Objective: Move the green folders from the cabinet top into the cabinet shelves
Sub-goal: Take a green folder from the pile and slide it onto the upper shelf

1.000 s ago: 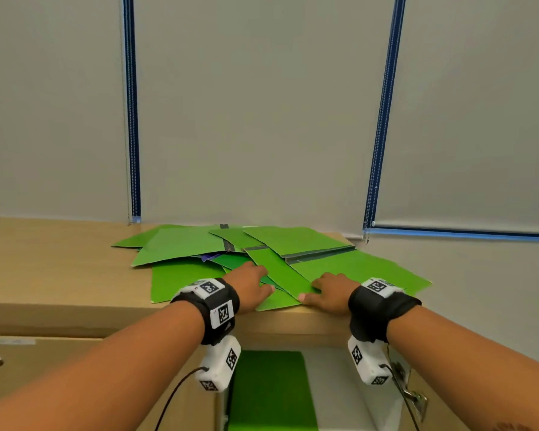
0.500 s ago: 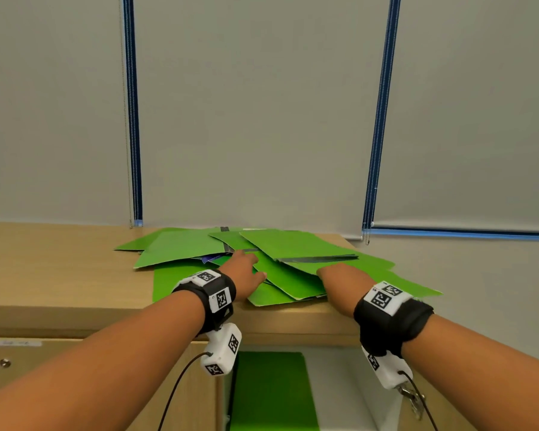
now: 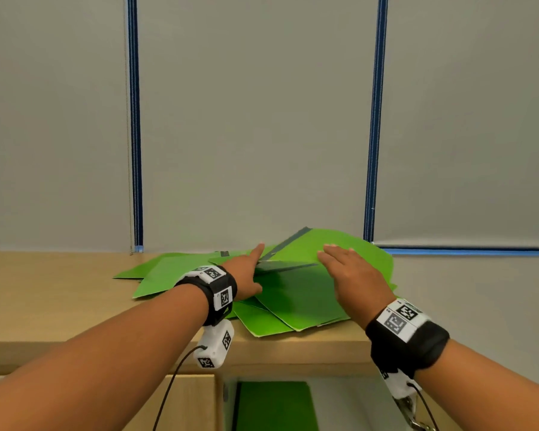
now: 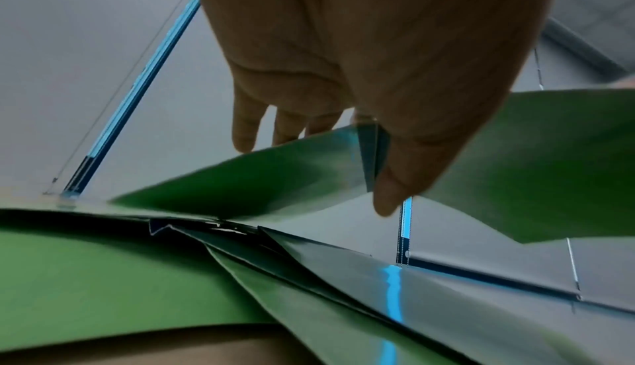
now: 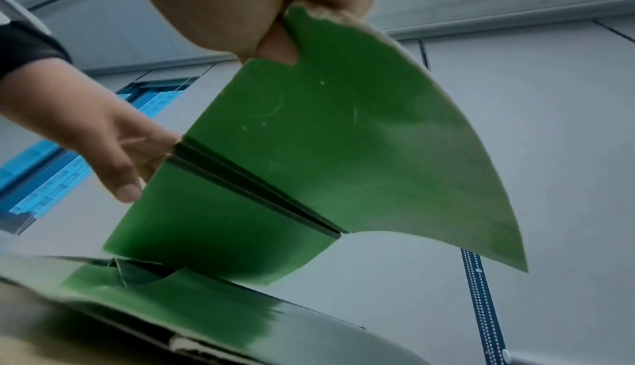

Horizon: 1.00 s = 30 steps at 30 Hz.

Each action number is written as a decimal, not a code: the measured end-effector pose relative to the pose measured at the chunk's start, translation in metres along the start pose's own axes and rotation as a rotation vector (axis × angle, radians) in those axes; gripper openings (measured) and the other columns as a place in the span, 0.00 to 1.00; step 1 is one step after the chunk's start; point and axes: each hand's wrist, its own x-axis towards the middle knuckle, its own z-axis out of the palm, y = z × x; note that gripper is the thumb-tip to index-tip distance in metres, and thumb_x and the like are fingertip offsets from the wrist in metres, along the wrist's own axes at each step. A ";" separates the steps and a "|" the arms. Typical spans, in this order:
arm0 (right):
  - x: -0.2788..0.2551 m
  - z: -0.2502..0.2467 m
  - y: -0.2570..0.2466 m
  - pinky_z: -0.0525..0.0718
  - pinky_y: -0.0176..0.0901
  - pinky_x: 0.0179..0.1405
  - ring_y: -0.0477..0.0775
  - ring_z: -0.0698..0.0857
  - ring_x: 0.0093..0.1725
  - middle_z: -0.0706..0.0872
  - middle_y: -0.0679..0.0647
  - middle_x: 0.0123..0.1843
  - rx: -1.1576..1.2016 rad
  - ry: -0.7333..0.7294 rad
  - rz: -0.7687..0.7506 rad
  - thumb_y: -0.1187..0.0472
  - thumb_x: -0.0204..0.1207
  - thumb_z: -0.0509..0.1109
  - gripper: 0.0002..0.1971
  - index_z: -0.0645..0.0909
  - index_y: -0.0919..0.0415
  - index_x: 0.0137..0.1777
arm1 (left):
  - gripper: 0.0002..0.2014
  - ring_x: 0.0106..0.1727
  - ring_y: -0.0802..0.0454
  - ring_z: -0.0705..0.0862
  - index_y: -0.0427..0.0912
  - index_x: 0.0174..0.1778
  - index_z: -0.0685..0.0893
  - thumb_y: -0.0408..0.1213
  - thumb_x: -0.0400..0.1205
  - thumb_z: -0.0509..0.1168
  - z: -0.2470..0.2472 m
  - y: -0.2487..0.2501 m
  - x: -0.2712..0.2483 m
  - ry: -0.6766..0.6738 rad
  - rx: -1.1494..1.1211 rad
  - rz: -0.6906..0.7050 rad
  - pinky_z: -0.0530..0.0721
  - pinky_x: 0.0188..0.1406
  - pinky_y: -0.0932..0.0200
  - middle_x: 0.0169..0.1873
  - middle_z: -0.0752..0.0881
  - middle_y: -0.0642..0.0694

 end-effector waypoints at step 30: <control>0.026 0.008 -0.005 0.54 0.54 0.84 0.62 0.55 0.84 0.54 0.63 0.85 0.773 0.076 0.903 0.53 0.77 0.72 0.43 0.51 0.63 0.84 | 0.16 0.61 0.39 0.84 0.45 0.64 0.78 0.25 0.86 0.53 -0.043 -0.018 -0.050 0.420 -1.592 -0.105 0.84 0.57 0.33 0.60 0.83 0.41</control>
